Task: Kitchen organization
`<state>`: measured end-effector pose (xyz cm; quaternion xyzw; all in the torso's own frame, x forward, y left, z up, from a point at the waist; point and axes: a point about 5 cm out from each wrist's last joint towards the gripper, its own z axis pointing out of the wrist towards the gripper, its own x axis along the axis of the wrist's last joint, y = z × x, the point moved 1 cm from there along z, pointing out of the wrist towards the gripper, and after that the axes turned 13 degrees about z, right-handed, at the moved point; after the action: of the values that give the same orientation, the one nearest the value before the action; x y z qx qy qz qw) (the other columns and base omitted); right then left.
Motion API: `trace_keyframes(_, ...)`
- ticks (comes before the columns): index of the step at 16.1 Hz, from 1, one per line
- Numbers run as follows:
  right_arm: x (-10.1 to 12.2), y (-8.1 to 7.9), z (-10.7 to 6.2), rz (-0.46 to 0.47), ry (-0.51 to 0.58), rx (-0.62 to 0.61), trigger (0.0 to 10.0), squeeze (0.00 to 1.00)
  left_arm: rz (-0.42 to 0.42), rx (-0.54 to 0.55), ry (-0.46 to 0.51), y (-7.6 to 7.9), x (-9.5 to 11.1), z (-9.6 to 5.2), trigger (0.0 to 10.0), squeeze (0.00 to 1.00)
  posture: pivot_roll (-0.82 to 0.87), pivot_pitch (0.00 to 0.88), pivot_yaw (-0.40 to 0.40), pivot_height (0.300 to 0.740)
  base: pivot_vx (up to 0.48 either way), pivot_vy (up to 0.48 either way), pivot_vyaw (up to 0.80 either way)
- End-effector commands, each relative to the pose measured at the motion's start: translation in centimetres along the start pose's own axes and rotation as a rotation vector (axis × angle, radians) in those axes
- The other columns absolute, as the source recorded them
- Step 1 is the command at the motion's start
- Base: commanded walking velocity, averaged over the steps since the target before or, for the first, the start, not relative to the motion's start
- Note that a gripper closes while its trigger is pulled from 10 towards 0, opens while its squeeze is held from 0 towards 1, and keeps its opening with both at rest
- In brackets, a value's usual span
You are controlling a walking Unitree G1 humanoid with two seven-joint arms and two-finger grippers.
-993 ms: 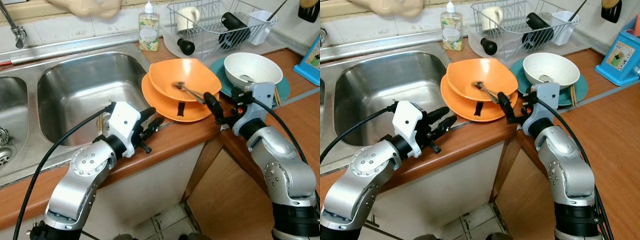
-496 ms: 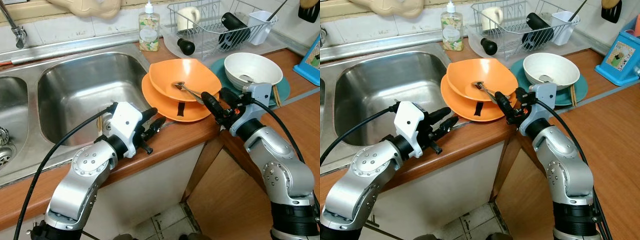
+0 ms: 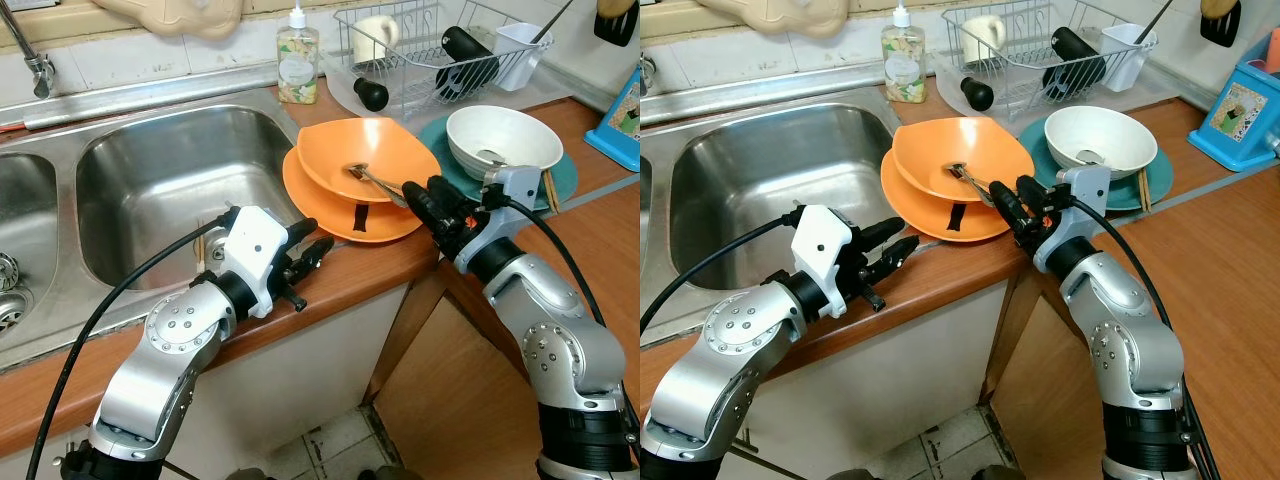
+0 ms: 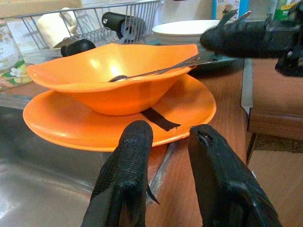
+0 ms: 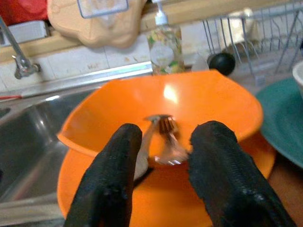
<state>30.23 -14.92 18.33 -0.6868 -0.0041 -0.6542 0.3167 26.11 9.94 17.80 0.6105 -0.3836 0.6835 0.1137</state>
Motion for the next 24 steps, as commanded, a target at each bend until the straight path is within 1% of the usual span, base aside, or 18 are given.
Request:
trace_keyframes(1, 0.3, 0.1, 0.2, -0.005, -0.003, -0.011, 0.0, 0.00, 0.015, -0.015, 0.005, 0.1, 0.3, 0.1, 10.0, 0.00, -0.03, 0.014, -0.001, 0.740, 0.000, 0.000, 0.00)
trace_keyframes(2, 0.2, 0.6, 0.2, -0.001, -0.012, -0.044, 0.0, 0.00, 0.014, -0.018, 0.003, 0.2, 0.2, 0.1, 10.0, 0.00, -0.03, 0.019, -0.001, 0.740, 0.000, 0.000, 0.00)
trace_keyframes(5, 0.1, 0.7, 0.2, -0.001, -0.020, -0.051, 0.0, 0.00, 0.014, -0.020, 0.002, 0.3, 0.2, 0.0, 10.0, 0.00, -0.03, 0.024, -0.002, 0.740, 0.000, 0.000, 0.00)
trace_keyframes(12, 0.5, 0.3, 0.5, -0.006, -0.009, -0.024, 0.0, 0.00, 0.016, -0.020, 0.004, 0.2, 0.3, 0.1, 10.0, 0.00, -0.03, 0.028, -0.001, 0.740, 0.000, 0.000, 0.00)
trace_keyframes(16, 1.1, 0.4, 0.0, -0.018, 0.001, -0.023, 0.0, 0.00, 0.019, -0.016, 0.007, 0.2, 0.4, 0.1, 10.0, 0.00, -0.04, 0.035, -0.004, 0.740, 0.000, 0.000, 0.00)
trace_keyframes(17, 1.2, 0.5, -0.2, -0.023, -0.001, -0.025, 0.4, 0.00, 0.019, -0.016, 0.007, 0.2, 0.3, 0.1, 10.0, 0.00, -0.04, 0.036, -0.002, 0.740, 0.000, 0.000, 0.00)
trace_keyframes(18, 1.2, 0.5, -0.4, -0.032, -0.009, -0.025, 3.3, 0.00, 0.019, -0.019, 0.006, 0.2, 0.3, 0.1, 10.0, 0.00, -0.04, 0.035, -0.002, 0.740, 0.000, 0.000, 0.00)
trace_keyframes(19, 1.2, 0.6, -0.6, -0.041, -0.020, -0.027, 10.0, 0.00, 0.021, -0.023, 0.006, 0.3, 0.3, 0.2, 10.0, 0.00, -0.04, 0.036, -0.001, 0.740, 0.000, 0.000, 0.00)
trace_keyframes(20, 1.2, 0.8, -1.1, -0.041, -0.032, -0.039, 10.0, 0.00, 0.024, -0.025, 0.006, 0.3, 0.3, 0.2, 10.0, 0.00, -0.04, 0.035, -0.001, 0.740, 0.000, 0.000, 0.00)
trace_keyframes(21, 1.2, 0.8, -1.4, -0.033, -0.037, -0.029, 10.0, 0.21, 0.025, -0.025, 0.007, 0.3, 0.4, 0.2, 10.0, 0.00, -0.05, 0.036, 0.000, 0.740, 0.000, 0.000, 0.00)
trace_keyframes(22, 1.2, 0.8, -1.7, -0.031, -0.046, -0.019, 10.0, 1.00, 0.026, -0.026, 0.008, 0.2, 0.4, 0.3, 10.0, 0.00, -0.05, 0.035, 0.002, 0.740, 0.000, 0.000, 0.00)
trace_keyframes(24, 1.3, 0.8, -2.1, -0.036, -0.058, -0.007, 10.0, 1.00, 0.028, -0.028, 0.010, 0.3, 0.4, 0.4, 10.0, 0.00, -0.05, 0.034, 0.003, 0.740, 0.000, 0.000, 0.00)
